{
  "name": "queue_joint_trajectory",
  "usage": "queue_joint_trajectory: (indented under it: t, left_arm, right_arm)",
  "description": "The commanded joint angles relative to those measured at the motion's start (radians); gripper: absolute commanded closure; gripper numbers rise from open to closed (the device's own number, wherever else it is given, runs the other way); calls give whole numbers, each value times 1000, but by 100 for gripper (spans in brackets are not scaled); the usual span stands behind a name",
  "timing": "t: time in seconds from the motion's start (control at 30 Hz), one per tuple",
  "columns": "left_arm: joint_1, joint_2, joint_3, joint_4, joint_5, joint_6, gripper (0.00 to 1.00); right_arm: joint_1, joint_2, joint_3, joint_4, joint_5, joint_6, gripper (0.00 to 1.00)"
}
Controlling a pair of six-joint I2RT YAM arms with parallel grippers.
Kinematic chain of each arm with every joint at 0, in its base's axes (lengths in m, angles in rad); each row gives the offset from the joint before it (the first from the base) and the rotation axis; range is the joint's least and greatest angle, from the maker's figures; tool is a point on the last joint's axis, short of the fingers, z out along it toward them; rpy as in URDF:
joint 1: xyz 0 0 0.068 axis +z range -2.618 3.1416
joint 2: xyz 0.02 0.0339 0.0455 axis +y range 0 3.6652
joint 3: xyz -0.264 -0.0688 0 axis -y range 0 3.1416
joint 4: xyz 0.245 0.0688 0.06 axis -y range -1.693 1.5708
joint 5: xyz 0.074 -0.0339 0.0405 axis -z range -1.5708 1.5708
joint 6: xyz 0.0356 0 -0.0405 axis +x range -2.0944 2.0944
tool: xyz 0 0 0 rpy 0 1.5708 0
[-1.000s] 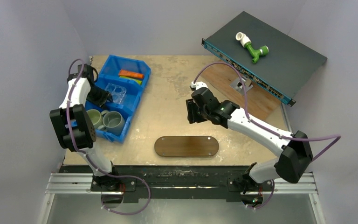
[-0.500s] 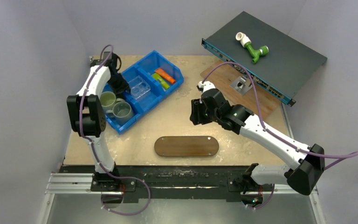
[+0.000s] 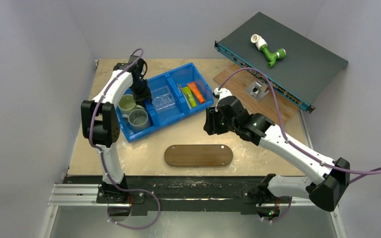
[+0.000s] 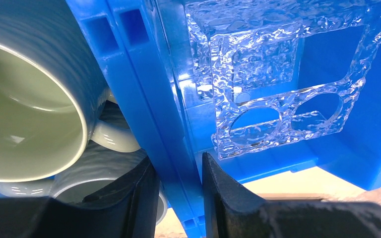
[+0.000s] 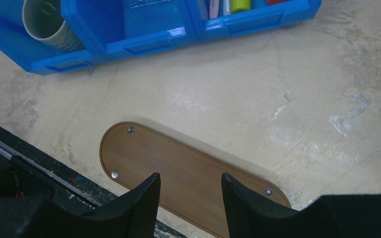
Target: Prepare toiletry sets of a toothbrush and toothpaste on the tray
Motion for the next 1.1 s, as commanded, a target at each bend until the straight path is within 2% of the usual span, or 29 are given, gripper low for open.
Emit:
queue_joint_trajectory:
  t: [0.0, 0.37, 1.07]
  left_arm:
    - [-63, -50, 58, 62, 104, 39, 100]
    - [-183, 40, 206, 29, 92, 66, 100]
    - [-260, 170, 421, -15, 132, 20, 100]
  right_arm:
    - [2, -36, 16, -20, -5, 18, 49]
    - [2, -85, 7, -64, 17, 39, 49]
    - [2, -111, -3, -84, 38, 71, 49]
